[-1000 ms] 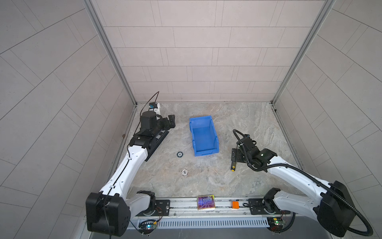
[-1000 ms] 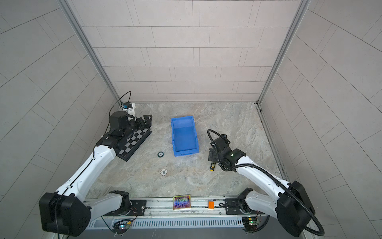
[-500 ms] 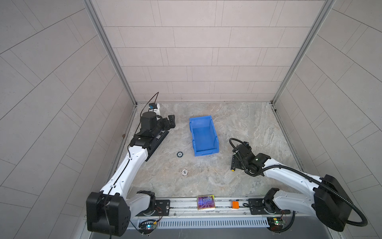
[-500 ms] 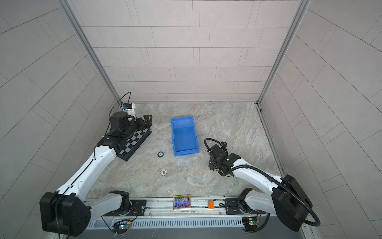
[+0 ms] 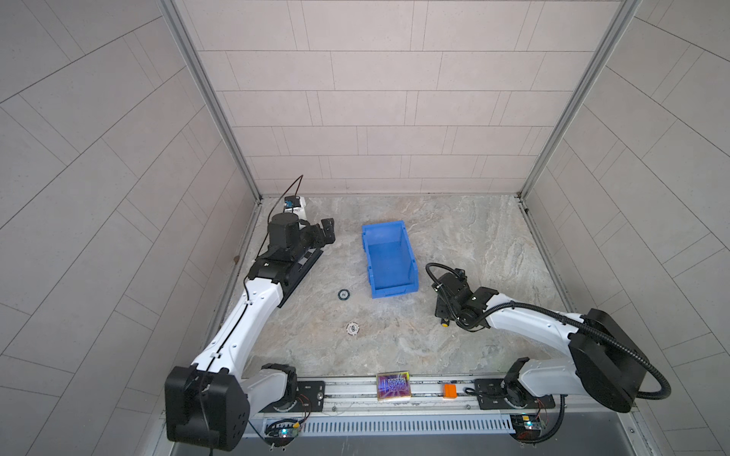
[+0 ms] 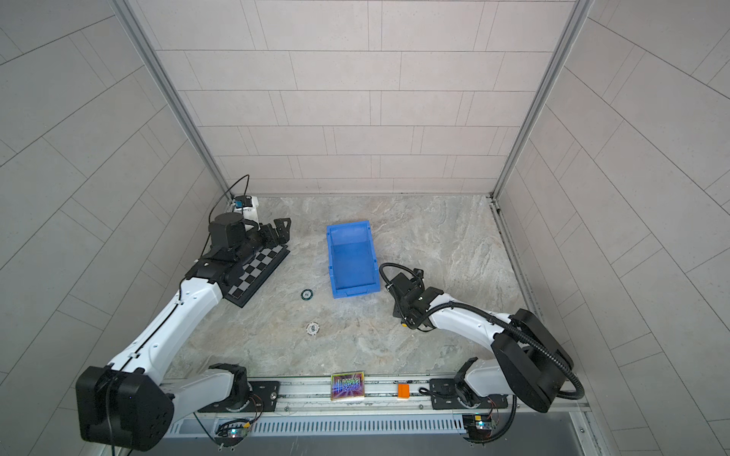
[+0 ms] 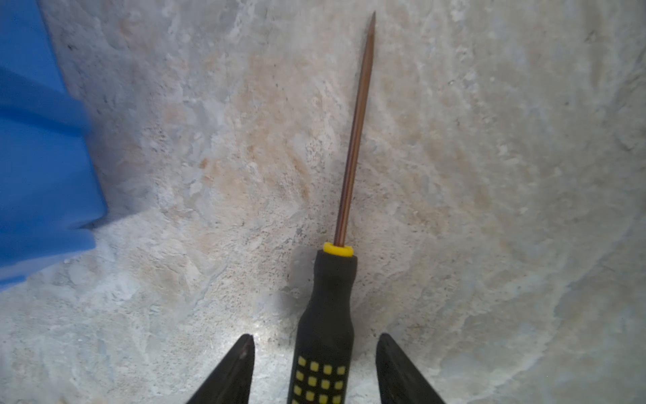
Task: Put the screwdriver in the bin
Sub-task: Pick up the screwdriver from the center of the table.
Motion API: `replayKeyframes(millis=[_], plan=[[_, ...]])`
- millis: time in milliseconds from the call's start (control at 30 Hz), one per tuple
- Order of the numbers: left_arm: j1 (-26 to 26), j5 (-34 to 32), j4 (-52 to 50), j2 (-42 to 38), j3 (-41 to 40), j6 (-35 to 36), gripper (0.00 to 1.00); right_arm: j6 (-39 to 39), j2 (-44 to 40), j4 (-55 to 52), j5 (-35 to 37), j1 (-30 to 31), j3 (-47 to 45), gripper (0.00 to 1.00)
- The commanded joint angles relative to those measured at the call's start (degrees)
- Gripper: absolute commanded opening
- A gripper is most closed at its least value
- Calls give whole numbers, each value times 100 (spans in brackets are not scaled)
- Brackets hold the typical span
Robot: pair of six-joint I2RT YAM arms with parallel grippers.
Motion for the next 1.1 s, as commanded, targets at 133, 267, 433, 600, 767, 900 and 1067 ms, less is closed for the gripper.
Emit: replayKeyframes(millis=[133, 267, 433, 600, 767, 900, 1067], plan=[[-32, -2, 43, -104, 12, -9, 99, 179, 207, -117, 315, 37, 106, 51], [-32, -114, -1, -126, 17, 54, 100, 215, 315, -95, 306, 37, 124, 50], [-32, -102, -1, -109, 8, 44, 100, 209, 340, -100, 325, 38, 106, 46], [-32, -135, -1, -89, 8, 53, 100, 189, 336, -124, 324, 37, 106, 43], [-32, -146, -1, -82, 0, 53, 100, 180, 369, -120, 331, 37, 106, 42], [-34, -137, -7, -73, 7, 33, 100, 165, 374, -136, 367, 37, 115, 42], [-38, -159, -10, -124, -1, 49, 100, 163, 400, -180, 432, 38, 142, 41]])
